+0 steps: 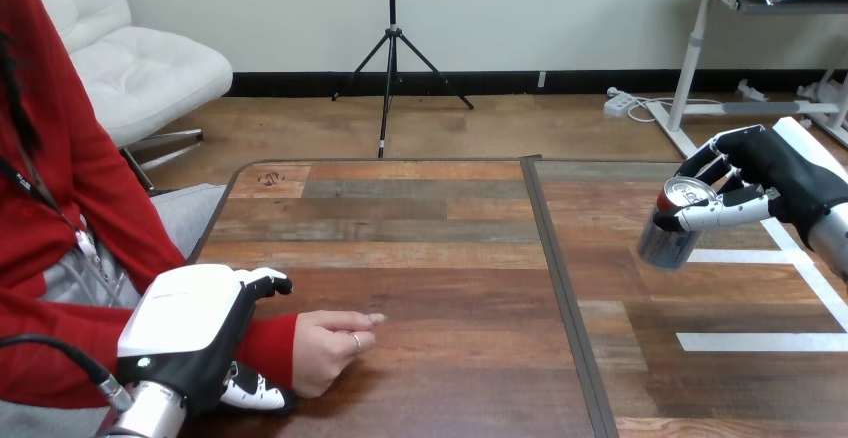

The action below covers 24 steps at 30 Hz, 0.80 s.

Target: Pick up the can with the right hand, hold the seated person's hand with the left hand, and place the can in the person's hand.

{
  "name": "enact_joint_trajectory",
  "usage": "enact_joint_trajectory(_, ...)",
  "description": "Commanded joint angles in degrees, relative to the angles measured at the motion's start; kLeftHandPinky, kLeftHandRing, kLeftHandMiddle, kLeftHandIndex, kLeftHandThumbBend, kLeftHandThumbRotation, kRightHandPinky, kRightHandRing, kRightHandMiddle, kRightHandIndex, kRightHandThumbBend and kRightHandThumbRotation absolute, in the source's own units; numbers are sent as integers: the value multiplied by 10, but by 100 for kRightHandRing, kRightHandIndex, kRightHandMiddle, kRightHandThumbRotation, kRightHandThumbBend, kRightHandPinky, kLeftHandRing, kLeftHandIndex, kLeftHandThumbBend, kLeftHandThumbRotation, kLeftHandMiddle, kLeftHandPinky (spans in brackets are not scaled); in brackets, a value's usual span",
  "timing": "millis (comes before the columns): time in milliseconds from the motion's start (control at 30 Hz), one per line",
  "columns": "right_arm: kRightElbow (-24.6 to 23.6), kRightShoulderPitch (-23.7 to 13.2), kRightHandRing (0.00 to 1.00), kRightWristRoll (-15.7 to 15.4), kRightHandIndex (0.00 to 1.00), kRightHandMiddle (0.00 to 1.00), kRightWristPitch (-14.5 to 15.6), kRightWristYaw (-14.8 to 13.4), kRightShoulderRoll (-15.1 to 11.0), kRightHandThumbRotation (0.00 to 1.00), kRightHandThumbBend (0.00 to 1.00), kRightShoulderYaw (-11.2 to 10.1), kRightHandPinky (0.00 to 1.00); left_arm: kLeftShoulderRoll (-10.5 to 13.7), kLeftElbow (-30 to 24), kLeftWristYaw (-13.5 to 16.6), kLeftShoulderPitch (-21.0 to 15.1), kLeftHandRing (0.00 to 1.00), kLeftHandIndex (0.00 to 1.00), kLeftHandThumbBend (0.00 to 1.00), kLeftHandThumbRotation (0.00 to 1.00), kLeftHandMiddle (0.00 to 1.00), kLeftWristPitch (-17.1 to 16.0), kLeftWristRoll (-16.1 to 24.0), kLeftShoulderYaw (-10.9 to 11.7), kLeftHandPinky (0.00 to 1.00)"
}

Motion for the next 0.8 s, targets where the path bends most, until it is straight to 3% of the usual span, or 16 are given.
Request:
enact_joint_trajectory(0,-34,-32,39,11,49,45,-6,-6,-16,0,72,-17,36,12,28,9,-25,75,76,100,7,77,5,10,-15,71)
enact_joint_trajectory(500,-32,-30,39,13,49,46,-12,-3,-17,0,72,-18,35,14,54,-11,-42,77,77,100,7,78,23,2,-30,73)
enact_joint_trajectory(767,-31,-32,40,14,49,46,-6,-3,-16,0,72,-19,36,23,52,-41,-51,75,75,100,5,77,37,0,-39,73)
